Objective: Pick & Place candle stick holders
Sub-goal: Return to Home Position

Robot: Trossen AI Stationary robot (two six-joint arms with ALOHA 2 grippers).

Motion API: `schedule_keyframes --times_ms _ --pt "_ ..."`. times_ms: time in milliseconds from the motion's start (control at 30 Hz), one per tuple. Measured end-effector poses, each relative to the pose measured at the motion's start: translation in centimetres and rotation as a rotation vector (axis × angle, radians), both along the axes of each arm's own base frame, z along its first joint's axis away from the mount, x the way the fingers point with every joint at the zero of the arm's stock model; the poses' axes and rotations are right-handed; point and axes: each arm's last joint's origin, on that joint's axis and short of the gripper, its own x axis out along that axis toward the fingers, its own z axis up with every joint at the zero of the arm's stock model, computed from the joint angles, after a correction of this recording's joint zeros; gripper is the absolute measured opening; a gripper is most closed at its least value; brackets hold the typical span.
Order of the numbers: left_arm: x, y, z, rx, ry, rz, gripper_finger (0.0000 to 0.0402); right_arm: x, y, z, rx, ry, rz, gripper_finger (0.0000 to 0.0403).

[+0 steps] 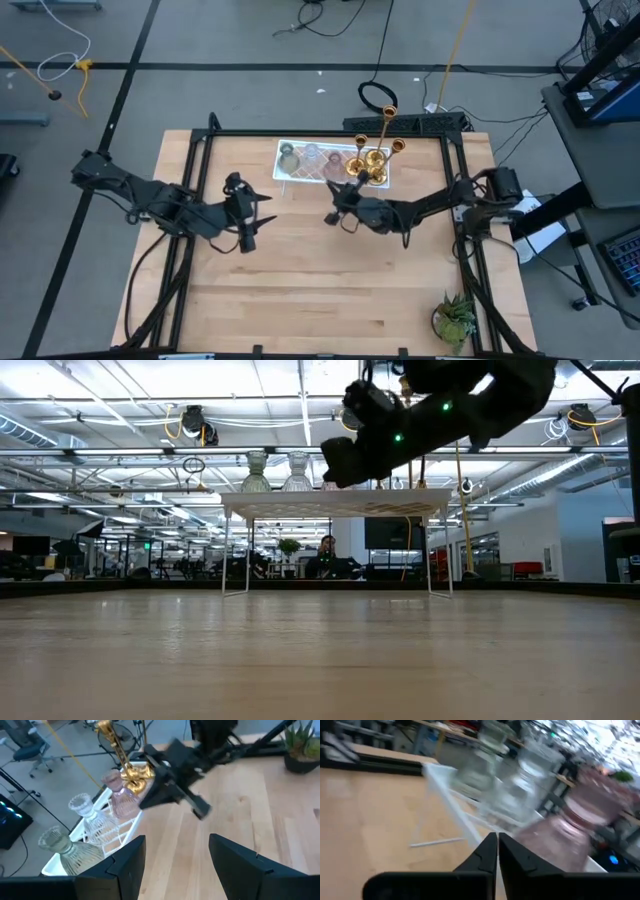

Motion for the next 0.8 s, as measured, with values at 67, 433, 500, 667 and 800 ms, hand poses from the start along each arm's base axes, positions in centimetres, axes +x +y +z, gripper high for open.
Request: schedule_keyframes --times_ms 67,433,500,667,800 --pt "0.3 -0.2 -0.3 0.006 0.014 -0.001 0.0225 0.0 -0.7 -0.1 0.01 0.003 -0.023 0.001" --pt "1.4 -0.6 -1.3 0.025 0.056 0.0 0.0225 -0.1 -2.4 -0.3 0.026 0.007 -0.071 0.0001" --pt "1.5 -0.6 -1.3 0.027 0.058 0.0 0.0225 -0.1 -2.4 -0.3 0.01 0.02 -0.065 0.0001" --pt "1.5 -0.7 -1.3 0.017 0.049 0.004 0.0225 0.0 -1.3 -0.2 0.0 0.024 -0.034 0.0001" --pt "1.4 -0.6 -1.2 -0.003 0.036 0.019 0.0225 -0.3 0.7 0.5 -0.041 0.041 0.03 0.0001"
